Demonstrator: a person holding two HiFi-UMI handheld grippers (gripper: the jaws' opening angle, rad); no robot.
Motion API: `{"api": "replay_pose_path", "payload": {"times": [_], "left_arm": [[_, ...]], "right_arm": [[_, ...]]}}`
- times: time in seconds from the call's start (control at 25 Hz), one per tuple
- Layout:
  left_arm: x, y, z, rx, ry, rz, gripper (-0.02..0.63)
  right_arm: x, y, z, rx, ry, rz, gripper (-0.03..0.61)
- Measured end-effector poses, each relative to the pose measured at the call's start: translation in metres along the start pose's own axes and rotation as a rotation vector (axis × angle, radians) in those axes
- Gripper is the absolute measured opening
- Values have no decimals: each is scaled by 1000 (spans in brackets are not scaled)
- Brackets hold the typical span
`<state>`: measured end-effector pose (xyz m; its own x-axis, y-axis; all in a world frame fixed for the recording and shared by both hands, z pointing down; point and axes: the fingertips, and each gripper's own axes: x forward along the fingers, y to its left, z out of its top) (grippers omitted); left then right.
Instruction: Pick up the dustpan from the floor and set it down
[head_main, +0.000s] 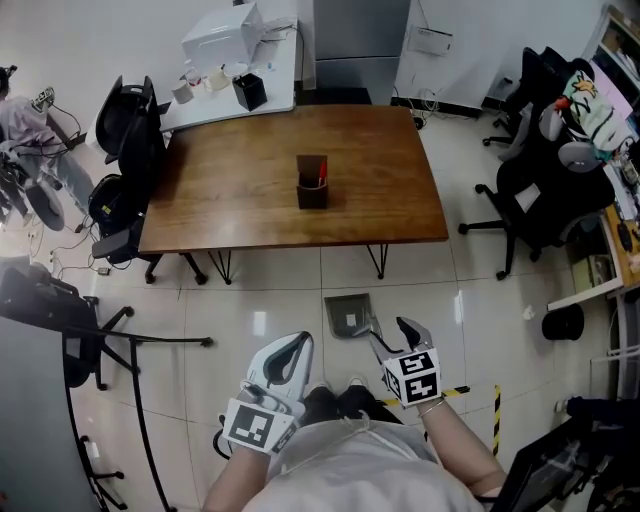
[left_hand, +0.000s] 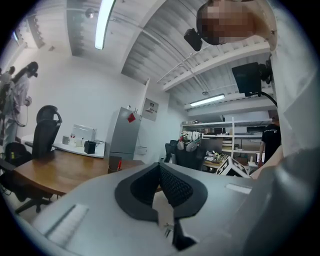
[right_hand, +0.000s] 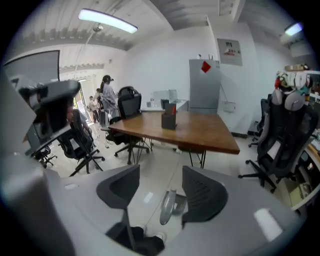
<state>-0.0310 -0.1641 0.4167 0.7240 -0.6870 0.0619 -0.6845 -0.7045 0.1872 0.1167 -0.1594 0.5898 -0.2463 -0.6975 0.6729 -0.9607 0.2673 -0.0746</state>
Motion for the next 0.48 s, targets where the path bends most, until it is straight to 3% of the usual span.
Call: {"api": "replay_pose_path", "payload": {"times": [0.16, 0.32, 0.48], "left_arm": [[4, 19, -39, -4, 14, 15, 6], [6, 42, -70, -31, 29, 58, 6], [9, 50, -77, -52, 12, 52, 6]], "right_arm": [[67, -13, -63, 66, 161, 14, 322], [115, -22, -115, 100, 359, 41, 325], [146, -29, -153, 177, 525, 57, 322]]}}
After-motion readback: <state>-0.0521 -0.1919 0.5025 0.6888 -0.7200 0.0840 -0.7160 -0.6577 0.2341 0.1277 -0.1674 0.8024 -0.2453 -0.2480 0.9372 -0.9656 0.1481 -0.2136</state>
